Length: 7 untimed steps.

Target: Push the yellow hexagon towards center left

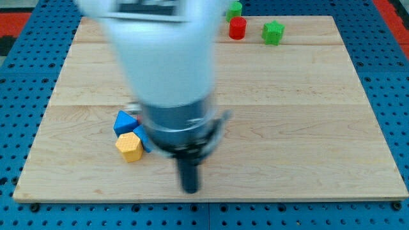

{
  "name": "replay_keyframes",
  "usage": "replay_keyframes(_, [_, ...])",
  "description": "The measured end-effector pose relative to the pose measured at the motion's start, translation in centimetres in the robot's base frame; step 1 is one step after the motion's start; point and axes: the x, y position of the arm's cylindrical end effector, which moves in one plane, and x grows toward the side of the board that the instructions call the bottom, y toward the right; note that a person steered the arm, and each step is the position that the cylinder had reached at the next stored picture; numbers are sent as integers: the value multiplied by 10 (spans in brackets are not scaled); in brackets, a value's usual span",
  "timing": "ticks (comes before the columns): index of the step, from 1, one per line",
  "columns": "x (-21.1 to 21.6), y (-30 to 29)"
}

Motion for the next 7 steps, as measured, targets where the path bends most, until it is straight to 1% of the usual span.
replay_keyframes(1, [-28,8])
replay_keyframes(3, [-85,-49])
replay_keyframes(4, [-69,-10])
replay_keyframes(5, [5,-3])
replay_keyframes(6, [-13,-87])
replay_keyframes(7, [-44,-119])
